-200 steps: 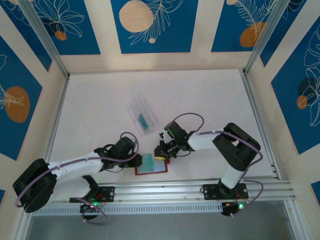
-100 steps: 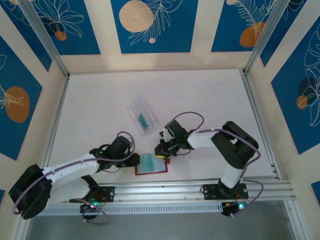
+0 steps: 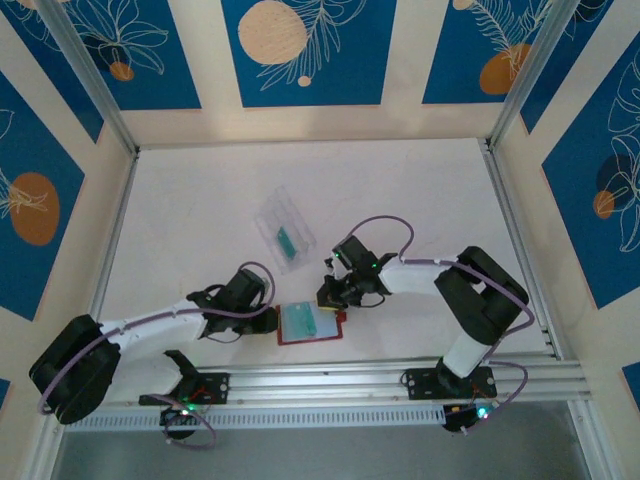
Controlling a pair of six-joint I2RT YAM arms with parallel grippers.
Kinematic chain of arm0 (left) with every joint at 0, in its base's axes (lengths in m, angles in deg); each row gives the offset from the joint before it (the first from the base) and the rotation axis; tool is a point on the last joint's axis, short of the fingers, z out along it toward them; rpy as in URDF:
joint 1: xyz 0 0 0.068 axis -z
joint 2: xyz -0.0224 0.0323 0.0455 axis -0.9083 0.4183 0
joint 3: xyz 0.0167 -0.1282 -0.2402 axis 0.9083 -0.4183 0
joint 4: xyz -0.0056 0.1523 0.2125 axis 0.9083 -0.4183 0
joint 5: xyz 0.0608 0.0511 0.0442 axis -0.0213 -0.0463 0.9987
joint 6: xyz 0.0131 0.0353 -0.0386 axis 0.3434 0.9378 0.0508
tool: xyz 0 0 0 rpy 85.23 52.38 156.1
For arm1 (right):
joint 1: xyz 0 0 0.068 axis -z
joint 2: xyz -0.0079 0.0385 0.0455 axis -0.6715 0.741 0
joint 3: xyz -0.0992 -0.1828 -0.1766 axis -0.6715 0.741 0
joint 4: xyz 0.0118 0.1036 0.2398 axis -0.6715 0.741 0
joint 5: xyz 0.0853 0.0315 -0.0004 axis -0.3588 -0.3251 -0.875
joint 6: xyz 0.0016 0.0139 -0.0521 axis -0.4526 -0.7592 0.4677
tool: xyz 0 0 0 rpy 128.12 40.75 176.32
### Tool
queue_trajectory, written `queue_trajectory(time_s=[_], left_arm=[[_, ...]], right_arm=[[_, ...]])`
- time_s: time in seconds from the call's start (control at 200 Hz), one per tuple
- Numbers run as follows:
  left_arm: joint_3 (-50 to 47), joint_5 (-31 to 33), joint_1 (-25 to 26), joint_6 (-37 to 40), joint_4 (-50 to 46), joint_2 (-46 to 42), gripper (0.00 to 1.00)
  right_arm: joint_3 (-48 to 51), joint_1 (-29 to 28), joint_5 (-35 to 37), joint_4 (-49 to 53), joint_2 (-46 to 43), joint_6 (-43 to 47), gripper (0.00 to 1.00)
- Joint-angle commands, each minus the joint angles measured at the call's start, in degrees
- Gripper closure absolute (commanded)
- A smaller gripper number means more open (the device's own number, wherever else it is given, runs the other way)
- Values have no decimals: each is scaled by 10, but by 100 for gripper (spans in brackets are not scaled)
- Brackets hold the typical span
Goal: Put the credit cards into the card holder
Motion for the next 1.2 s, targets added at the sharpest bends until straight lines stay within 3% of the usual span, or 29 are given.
queue_trajectory(time_s=[0.0,0.17,0.365,0.515,0.89,1.195], left_arm=[[-2,-40,3,11,53,31,71],[6,-39,7,13,48,7,72],[19,-35,7,7,37,-11,88],[24,-21,7,6,20,-14,94],[15,-46,8,6,69,30,94],[11,-50,12,1,95,68,93]], right_arm=[[-19,-18,36,57,-25,18,86],[-24,-32,45,64,-36,23,79],[-44,-46,37,61,-15,29,81],[-56,-55,26,53,5,29,83],[-62,-63,33,59,32,28,84],[-58,-72,-4,31,42,12,84]])
